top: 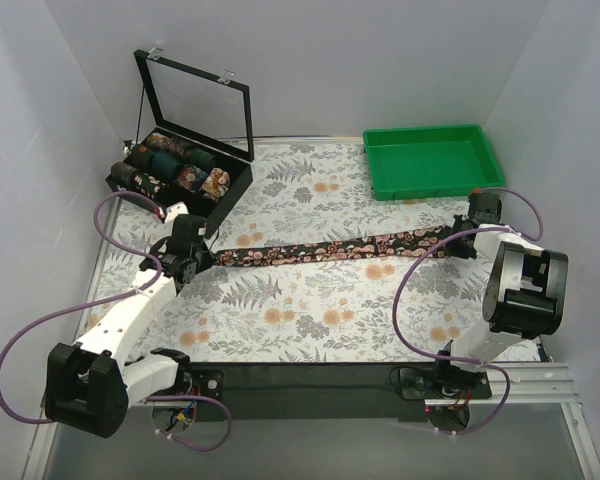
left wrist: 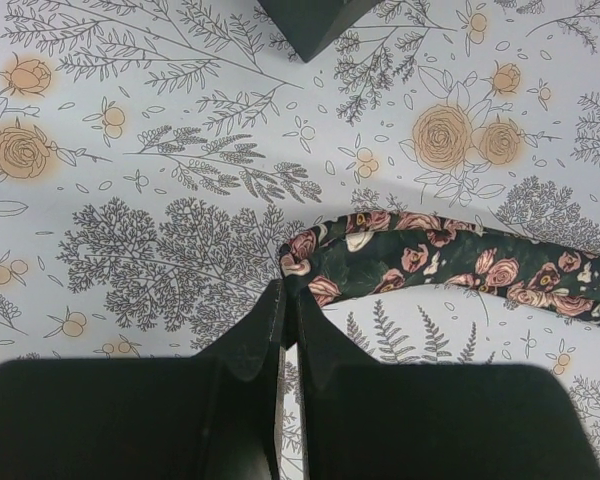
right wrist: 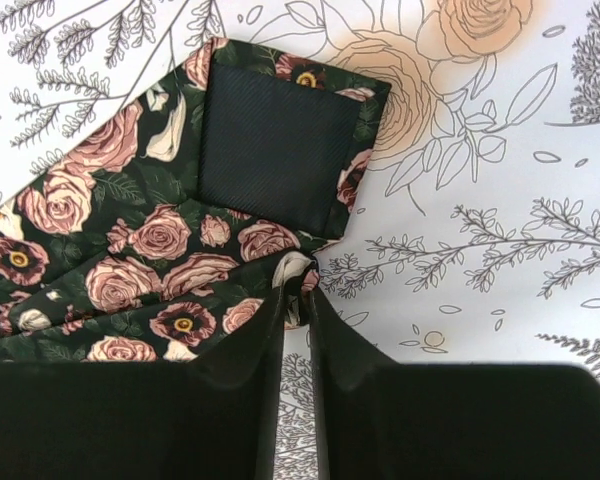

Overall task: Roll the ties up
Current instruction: Flatten the tie

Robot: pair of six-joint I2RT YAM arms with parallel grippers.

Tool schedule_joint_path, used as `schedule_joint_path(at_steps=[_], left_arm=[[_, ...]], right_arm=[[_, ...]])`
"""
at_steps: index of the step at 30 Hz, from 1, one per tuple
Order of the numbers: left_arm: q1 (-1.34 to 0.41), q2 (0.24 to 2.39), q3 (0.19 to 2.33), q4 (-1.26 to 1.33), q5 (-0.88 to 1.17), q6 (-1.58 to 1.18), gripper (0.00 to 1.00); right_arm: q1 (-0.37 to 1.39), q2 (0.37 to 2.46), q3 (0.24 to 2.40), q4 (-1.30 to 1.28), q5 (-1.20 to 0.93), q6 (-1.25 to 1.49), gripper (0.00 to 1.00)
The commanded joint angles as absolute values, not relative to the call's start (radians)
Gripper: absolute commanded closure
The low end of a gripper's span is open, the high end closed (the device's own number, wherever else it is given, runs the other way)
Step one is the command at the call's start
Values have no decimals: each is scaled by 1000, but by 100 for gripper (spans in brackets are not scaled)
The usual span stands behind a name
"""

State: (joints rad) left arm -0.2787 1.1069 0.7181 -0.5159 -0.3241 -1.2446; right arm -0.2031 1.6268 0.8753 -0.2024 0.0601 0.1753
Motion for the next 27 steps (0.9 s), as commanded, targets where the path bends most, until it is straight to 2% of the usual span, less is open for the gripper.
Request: schedule_joint_path(at_steps=[1, 7, 19, 23, 24, 27], left_arm=[[-264, 1069, 710, -500, -319, -1227, 96], [-258, 1068, 707, -499, -314, -1229, 96], [-239, 1065, 706, -508, -321, -1243, 97], [-230, 1066, 703, -512, -321, -1253, 97], [-226, 1066, 704, -514, -321, -1255, 97], [-219, 1075, 703, -515, -310, -1255, 97]], right_arm=[[-206, 1622, 868, -198, 41, 163, 86], [-204, 1582, 920, -235, 48, 155, 94], [-201, 1650, 1035, -239, -52, 169, 88], [-196, 1652, 1039, -242, -80, 178, 75], [-186, 1646, 1037, -241, -81, 179, 68], [-151, 1614, 1026, -242, -78, 192, 59]])
